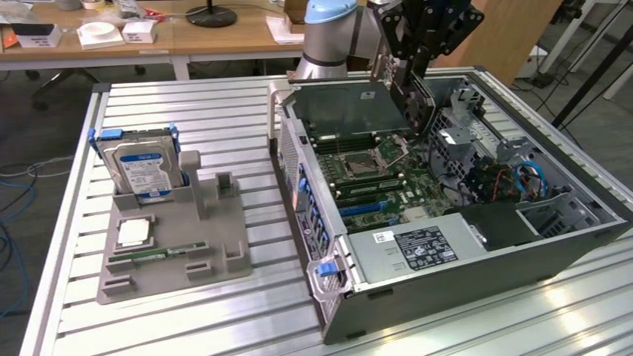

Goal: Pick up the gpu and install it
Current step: 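Insert the gpu into the slot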

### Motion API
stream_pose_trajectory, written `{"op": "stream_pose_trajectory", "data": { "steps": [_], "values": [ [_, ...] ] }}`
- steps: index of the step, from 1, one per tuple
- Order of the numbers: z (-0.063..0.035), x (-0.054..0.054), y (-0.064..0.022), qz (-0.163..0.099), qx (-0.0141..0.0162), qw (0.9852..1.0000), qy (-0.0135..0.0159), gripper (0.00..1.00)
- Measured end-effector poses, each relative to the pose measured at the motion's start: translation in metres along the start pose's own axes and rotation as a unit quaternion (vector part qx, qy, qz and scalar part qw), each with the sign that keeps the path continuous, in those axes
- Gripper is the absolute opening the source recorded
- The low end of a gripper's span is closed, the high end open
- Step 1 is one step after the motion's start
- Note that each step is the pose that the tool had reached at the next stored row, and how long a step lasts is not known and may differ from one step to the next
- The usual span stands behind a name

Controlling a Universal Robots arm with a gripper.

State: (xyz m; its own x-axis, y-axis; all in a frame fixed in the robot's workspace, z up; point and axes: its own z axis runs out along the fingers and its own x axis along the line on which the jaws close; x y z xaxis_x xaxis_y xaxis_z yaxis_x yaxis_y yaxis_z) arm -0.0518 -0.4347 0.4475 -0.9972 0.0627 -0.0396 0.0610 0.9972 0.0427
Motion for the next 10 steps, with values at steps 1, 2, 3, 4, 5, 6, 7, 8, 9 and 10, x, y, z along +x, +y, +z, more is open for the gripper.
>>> {"op": "stream_pose_trajectory", "data": {
  "steps": [1,2,3,4,5,6,7,8,9,10],
  "values": [
    [0.0,0.0,0.0,0.0,0.0,1.0,0.0,0.26],
    [0.0,0.0,0.0,0.0,0.0,1.0,0.0,0.26],
    [0.0,0.0,0.0,0.0,0.0,1.0,0.0,0.26],
    [0.0,0.0,0.0,-0.001,0.0,1.0,0.0001,0.26],
    [0.0,0.0,0.0,-0.004,0.0001,1.0,0.0001,0.26],
    [0.0001,0.0,0.0,-0.008,0.0002,1.0,0.0003,0.26],
    [0.0001,0.0,0.0,-0.014,0.0006,0.9999,0.0005,0.26],
    [0.0,0.0001,0.0,-0.02,0.0006,0.9998,0.0008,0.26],
    [0.0,0.0,0.0,-0.027,0.0005,0.9996,0.001,0.26],
    [0.0,0.0,0.0,-0.034,0.0003,0.9994,0.0014,0.26]
  ]
}}
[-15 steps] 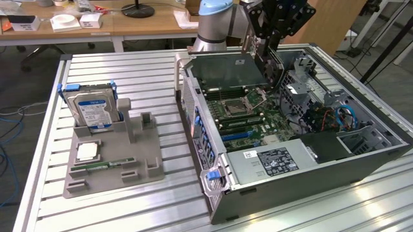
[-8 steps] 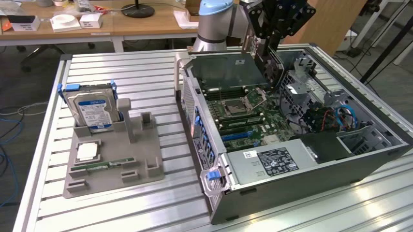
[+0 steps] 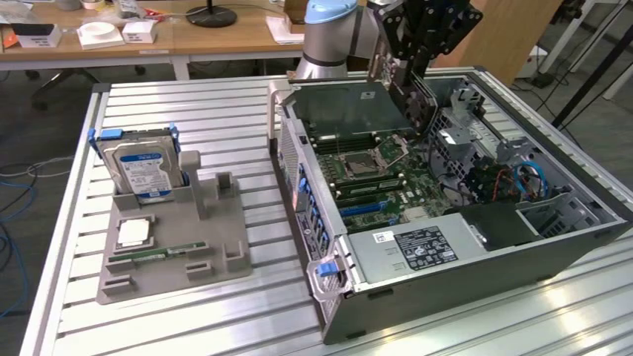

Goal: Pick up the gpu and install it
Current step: 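Insert the gpu into the slot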

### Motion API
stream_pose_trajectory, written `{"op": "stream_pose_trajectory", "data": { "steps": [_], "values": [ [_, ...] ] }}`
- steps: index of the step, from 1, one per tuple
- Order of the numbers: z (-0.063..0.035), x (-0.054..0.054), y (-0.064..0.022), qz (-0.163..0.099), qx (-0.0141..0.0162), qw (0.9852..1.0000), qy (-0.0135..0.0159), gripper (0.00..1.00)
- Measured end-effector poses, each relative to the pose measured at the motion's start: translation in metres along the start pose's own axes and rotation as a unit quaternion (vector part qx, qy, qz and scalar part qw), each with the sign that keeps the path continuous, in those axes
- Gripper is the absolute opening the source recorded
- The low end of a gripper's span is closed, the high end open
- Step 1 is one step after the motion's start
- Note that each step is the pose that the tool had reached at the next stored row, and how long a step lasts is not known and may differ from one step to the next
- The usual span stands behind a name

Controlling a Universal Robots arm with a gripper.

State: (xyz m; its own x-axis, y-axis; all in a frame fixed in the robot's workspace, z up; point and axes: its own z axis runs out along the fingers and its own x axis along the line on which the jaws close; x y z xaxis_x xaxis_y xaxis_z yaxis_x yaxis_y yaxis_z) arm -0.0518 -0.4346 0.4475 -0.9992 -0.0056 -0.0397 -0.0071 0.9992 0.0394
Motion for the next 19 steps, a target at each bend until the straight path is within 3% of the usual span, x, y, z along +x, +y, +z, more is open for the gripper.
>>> {"op": "stream_pose_trajectory", "data": {
  "steps": [4,10,15,19],
  "values": [
    [0.0,0.0,0.0,-0.031,-0.0012,0.9995,0.0012,0.26],
    [0.0,0.0,0.0001,-0.072,-0.0029,0.9974,0.0028,0.26],
    [0.0,0.0,0.0002,-0.107,-0.0043,0.9942,0.0042,0.26],
    [0.0,0.0,0.0002,-0.136,-0.0054,0.9907,0.0054,0.26]
  ]
}}
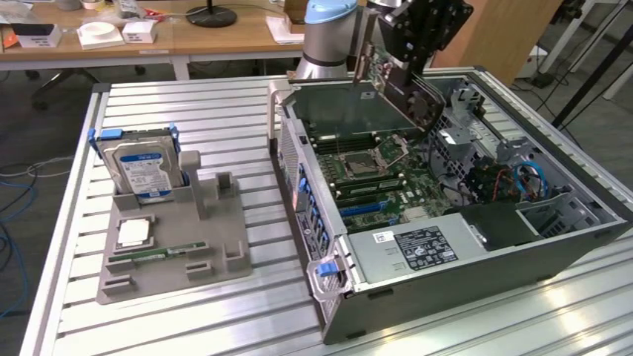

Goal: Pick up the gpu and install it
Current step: 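Insert the gpu into the slot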

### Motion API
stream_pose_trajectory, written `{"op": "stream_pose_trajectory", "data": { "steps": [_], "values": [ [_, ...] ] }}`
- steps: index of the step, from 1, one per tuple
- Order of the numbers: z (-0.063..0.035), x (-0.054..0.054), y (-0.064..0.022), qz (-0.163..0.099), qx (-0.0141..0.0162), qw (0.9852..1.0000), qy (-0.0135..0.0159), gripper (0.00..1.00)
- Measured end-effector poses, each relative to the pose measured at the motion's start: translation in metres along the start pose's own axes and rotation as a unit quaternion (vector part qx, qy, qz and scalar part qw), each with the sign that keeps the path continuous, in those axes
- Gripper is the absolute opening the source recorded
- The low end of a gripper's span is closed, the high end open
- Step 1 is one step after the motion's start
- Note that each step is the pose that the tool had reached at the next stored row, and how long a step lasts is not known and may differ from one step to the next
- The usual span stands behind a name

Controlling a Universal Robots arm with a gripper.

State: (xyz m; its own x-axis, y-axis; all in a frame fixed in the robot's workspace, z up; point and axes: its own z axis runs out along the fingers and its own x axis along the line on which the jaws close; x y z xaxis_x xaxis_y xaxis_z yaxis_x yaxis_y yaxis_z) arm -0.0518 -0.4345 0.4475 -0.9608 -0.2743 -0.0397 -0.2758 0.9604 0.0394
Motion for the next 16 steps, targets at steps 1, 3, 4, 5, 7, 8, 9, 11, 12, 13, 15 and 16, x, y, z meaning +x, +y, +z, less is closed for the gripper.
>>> {"op": "stream_pose_trajectory", "data": {
  "steps": [1,3,4,5,7,8,9,11,12,13,15,16],
  "values": [
    [0.0,0.0,0.0,-0.007,-0.0003,1.0,0.0002,0.26],
    [0.0,0.0,0.0,-0.02,-0.0008,0.9998,0.0008,0.26],
    [0.0,0.0,0.0001,-0.027,-0.0011,0.9996,0.001,0.26],
    [0.0,0.0,0.0001,-0.033,-0.0013,0.9994,0.0013,0.26],
    [0.0,0.0,0.0001,-0.048,-0.0019,0.9989,0.0019,0.26],
    [0.0,0.0,0.0001,-0.055,-0.0022,0.9985,0.0021,0.26],
    [0.0,-0.0001,0.0002,-0.062,-0.0024,0.9981,0.0024,0.26],
    [0.0,0.0,0.0002,-0.076,-0.003,0.9971,0.003,0.26],
    [0.0,0.0,0.0002,-0.083,-0.0033,0.9965,0.0033,0.26],
    [0.0,0.0,0.0002,-0.091,-0.0036,0.9959,0.0036,0.26],
    [0.0,0.0,0.0002,-0.105,-0.0042,0.9944,0.0042,0.26],
    [0.0,-0.0001,0.0002,-0.113,-0.0045,0.9936,0.0045,0.26]
  ]
}}
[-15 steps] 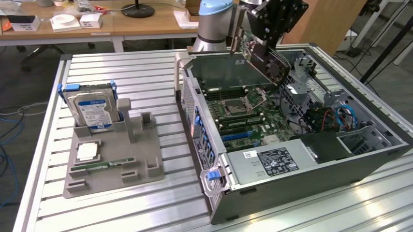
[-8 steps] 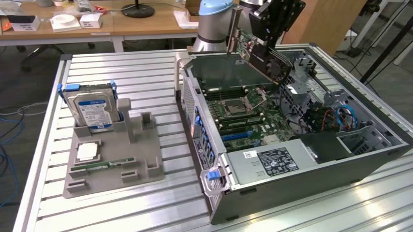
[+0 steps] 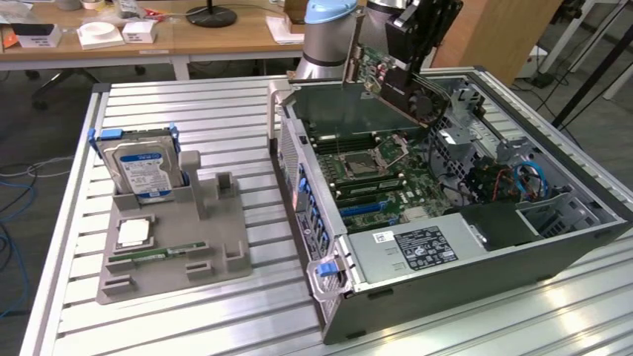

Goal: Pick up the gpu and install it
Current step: 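Insert the gpu into the slot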

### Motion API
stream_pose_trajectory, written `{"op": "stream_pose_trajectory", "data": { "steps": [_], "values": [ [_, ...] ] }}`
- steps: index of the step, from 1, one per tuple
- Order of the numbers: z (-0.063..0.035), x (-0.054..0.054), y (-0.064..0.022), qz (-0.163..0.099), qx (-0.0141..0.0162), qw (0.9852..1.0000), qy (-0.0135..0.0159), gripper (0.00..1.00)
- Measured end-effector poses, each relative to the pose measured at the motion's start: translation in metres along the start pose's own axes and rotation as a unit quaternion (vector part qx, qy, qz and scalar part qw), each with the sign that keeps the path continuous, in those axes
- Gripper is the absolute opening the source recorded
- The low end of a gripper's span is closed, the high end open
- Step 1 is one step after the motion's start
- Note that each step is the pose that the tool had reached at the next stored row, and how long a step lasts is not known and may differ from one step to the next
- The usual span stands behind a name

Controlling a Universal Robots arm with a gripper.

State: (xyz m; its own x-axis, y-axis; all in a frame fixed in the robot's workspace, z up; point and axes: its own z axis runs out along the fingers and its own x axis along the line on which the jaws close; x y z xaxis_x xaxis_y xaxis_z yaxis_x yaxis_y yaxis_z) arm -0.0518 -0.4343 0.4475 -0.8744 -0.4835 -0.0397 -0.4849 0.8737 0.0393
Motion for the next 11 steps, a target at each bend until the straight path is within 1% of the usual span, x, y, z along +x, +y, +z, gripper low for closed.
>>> {"op": "stream_pose_trajectory", "data": {
  "steps": [2,5,11],
  "values": [
    [0.0,0.0,0.0,-0.016,-0.0006,0.9999,0.0006,0.26],
    [0.0001,-0.0001,0.0002,-0.038,-0.0016,0.9993,0.0014,0.26],
    [0.0002,-0.001,0.0017,-0.064,-0.0026,0.9979,0.0025,0.26]
  ]
}}
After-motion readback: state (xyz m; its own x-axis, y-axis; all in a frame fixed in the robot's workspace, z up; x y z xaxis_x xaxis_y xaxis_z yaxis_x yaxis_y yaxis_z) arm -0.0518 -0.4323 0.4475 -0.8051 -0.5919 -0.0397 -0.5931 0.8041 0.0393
